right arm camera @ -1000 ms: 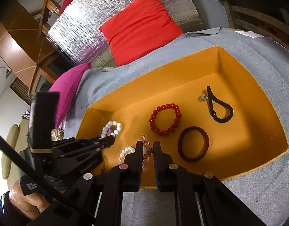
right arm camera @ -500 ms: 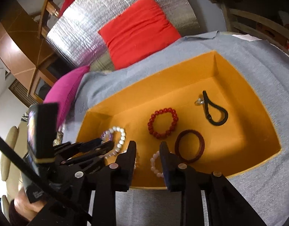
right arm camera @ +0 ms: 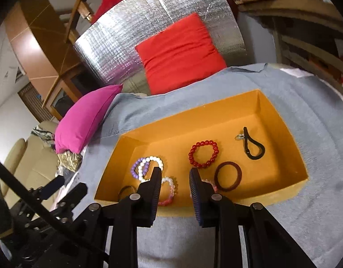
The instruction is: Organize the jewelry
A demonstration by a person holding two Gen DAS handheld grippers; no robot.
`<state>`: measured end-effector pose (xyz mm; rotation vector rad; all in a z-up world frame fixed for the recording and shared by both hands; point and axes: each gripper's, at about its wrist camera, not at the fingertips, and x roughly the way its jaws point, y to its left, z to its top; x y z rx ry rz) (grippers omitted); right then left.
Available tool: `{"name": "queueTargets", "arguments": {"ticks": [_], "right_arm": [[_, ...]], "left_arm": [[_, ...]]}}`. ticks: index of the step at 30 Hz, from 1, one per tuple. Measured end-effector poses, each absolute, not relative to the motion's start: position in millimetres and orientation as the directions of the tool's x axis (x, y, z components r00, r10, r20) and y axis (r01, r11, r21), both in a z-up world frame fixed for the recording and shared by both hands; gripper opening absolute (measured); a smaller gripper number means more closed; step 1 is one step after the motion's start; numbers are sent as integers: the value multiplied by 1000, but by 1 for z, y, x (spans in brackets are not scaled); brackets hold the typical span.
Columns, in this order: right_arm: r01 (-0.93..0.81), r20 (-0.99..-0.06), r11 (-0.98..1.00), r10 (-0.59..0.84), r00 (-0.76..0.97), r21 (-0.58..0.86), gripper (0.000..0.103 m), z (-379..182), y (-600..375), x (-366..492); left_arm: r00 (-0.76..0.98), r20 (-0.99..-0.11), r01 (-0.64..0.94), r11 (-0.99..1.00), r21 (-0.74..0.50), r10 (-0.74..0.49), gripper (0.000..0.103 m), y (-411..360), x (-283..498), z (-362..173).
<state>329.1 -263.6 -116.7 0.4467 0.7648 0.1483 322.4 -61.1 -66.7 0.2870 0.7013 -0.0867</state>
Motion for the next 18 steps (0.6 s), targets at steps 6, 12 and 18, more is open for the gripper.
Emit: {"name": "queueTargets", "arguments": {"ticks": [6,12,18], "right_arm": [[44,-635,914,244,733,402,46,-109,-267,309],[40,-639,929,221,737,367,46,-102,-269,293],[64,-659,944,176,731,323,47,-96,-275,269]], "left_arm": [[770,-638,153,968,198,9,65,-56,297,-59],[785,-619,131,974,182,10,65,-54,278,-54],[799,-602,111,981,161,9,74,-53,263,-50]]}}
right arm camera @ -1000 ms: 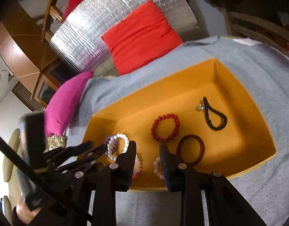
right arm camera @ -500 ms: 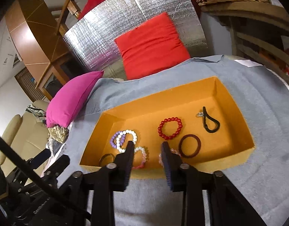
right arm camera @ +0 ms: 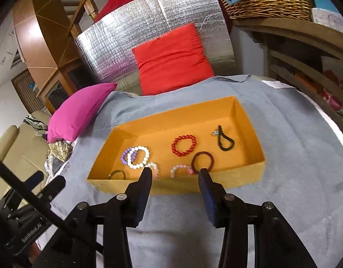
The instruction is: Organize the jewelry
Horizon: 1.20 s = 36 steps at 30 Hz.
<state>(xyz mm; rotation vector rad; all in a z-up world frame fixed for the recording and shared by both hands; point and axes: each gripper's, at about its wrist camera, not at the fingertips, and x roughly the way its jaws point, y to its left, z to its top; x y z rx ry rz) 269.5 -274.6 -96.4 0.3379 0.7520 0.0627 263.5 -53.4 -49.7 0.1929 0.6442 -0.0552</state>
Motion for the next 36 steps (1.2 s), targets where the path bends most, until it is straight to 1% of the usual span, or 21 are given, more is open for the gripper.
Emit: {"name": "queueTargets", "arguments": {"ticks": [3,7,10,12,14,16,22,28,36], "right_arm": [[87,-666,953,136,733,290,48,-93,-278,255],[140,-675,969,34,737,202,51,-85,-279,229],[174,-663,977,-47,747,127,54,-75,-277,212],[208,-648,973,-97,755,97,55,-66,-277,203],[222,-644,971,-119,756,82,58,-60,-275,202],[222,-641,973,-125,758,72,62,-56,-269,205],[195,-646,981,-139,751,16,62,-58,-247,216],[193,-635,981,-131,761,28,62,-56,-239,219],[182,-627,982,-111,771,50,62,-53,-230,220]], "left_arm": [[810,-586,104,983,151,4,75,-54,258,-46],[818,-576,109,984,137,-10,80,-54,251,-41],[828,-560,125,982,139,-26,85,-55,243,-36],[835,-550,127,982,137,-31,85,-53,238,-31],[840,-542,123,983,137,-30,86,-50,234,-27],[839,-543,130,983,132,-37,86,-47,233,-24],[853,-522,106,987,119,-29,87,-34,231,-14],[859,-511,77,991,112,-9,87,-22,232,-10],[854,-520,66,991,114,3,87,-14,235,-13]]}}
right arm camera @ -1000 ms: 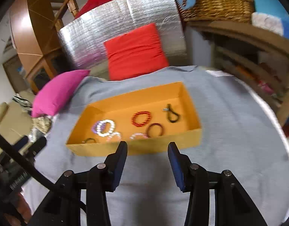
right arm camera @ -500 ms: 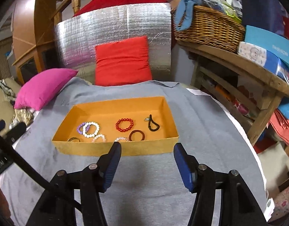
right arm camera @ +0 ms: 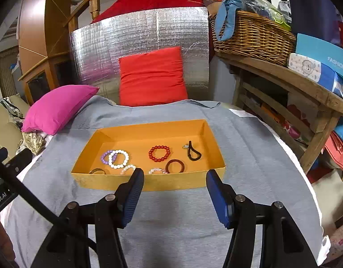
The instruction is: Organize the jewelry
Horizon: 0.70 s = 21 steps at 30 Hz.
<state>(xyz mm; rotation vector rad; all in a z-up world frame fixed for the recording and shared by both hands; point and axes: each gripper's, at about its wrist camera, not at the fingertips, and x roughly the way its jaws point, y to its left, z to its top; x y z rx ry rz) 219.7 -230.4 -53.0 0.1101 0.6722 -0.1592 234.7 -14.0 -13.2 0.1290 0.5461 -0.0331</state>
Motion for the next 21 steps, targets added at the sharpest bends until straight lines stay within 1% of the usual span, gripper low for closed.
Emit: {"name": "queueTargets", "arguments": {"ticks": [21], "right_arm": [[168,-619,985,-103,779,48,62,-52,-224,226]], "left_arm": [[859,-512,49,995,92,5,87,-6,238,-10]]}}
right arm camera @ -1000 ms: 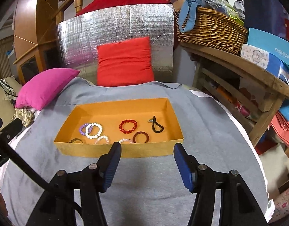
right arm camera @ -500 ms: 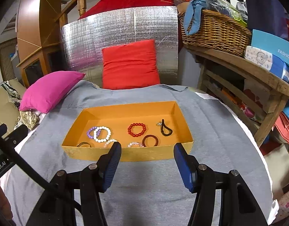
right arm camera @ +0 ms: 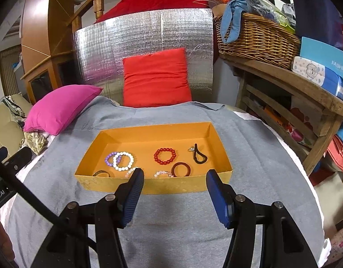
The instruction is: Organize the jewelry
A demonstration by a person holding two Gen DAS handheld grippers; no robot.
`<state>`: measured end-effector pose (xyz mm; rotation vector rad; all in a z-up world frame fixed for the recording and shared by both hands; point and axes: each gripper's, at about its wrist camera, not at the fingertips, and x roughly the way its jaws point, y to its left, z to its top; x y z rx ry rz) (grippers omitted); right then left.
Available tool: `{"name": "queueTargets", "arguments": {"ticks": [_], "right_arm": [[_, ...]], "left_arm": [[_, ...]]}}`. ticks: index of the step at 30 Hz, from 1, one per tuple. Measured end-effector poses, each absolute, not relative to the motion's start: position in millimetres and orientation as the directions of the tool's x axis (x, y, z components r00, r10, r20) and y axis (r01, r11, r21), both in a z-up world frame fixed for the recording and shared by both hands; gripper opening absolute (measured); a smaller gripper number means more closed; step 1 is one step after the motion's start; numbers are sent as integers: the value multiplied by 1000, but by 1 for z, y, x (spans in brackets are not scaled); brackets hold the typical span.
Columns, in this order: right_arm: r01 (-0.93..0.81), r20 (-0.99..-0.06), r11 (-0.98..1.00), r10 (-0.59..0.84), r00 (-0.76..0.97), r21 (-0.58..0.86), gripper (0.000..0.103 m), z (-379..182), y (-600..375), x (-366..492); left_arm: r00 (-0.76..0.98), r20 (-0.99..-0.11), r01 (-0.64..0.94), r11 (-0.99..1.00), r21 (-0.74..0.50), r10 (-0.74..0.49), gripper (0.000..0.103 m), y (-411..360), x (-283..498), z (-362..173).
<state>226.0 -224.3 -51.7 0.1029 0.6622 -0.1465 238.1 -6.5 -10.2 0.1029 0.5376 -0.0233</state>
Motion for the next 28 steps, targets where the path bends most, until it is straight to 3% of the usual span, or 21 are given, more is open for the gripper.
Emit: {"name": "queueTargets", "arguments": {"ticks": [20,27,28], "right_arm": [[192,-623,980,-115,773,57,62,-52,-237,229],[208,-645,975,-113,756,73,62,-60,-248,236],[210,-651,975,-109,751,79,66,-62,-252,236]], "left_arm": [[857,-516,74,993,91,-16,87,-18,244,-10],[864,-490,163,985,63,-112,87,-26,240,-15],[855,-504,176,983,56,-124,87,-27,241,-18]]}}
